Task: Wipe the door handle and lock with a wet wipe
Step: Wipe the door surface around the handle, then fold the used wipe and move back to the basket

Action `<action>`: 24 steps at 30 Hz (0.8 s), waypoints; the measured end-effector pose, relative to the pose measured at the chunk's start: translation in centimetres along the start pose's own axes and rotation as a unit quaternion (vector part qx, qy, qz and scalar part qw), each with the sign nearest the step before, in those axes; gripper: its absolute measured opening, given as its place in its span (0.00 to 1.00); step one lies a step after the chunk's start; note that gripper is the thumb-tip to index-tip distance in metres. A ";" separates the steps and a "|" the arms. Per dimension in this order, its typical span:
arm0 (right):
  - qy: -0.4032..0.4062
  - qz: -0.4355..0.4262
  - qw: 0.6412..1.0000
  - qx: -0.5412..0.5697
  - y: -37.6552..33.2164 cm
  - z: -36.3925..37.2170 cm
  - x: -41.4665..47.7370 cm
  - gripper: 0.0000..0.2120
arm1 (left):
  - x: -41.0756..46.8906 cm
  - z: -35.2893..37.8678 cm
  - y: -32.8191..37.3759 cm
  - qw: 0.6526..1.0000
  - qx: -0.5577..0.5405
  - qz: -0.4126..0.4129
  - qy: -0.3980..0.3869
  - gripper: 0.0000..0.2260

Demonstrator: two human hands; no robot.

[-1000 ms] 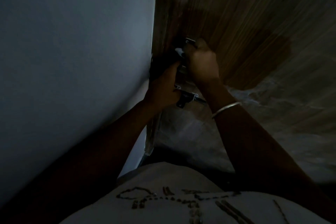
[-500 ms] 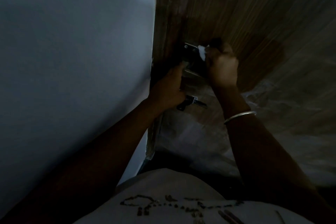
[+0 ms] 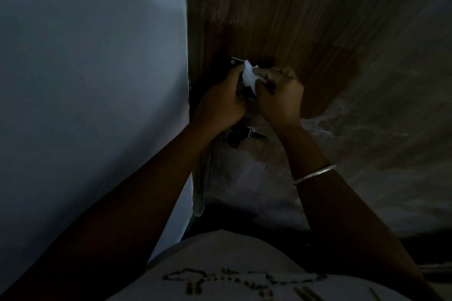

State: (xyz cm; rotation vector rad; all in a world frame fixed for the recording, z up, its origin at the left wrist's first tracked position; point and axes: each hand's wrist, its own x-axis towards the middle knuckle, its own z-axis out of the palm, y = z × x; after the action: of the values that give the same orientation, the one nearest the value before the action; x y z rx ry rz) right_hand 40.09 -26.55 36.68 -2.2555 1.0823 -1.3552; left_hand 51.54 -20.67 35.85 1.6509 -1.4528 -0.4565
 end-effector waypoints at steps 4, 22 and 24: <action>-0.020 0.034 0.996 0.079 -0.6 -1.6 -1.5 0.12 | -0.6 0.2 1.7 0.997 -0.068 0.002 0.021 0.23; -0.021 0.177 0.948 0.264 0.4 -9.2 -2.0 0.07 | 1.8 3.7 7.5 0.971 -0.231 0.021 -0.052 0.06; -0.006 0.199 0.944 0.263 1.0 -10.1 -2.4 0.06 | 1.8 4.5 7.9 0.965 -0.244 0.021 -0.091 0.07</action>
State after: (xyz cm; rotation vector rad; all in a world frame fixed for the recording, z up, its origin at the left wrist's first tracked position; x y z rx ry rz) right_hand 30.43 -24.20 39.75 -1.5611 0.9591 -1.2653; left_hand 43.82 -23.54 40.04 1.2048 -1.3650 -0.8842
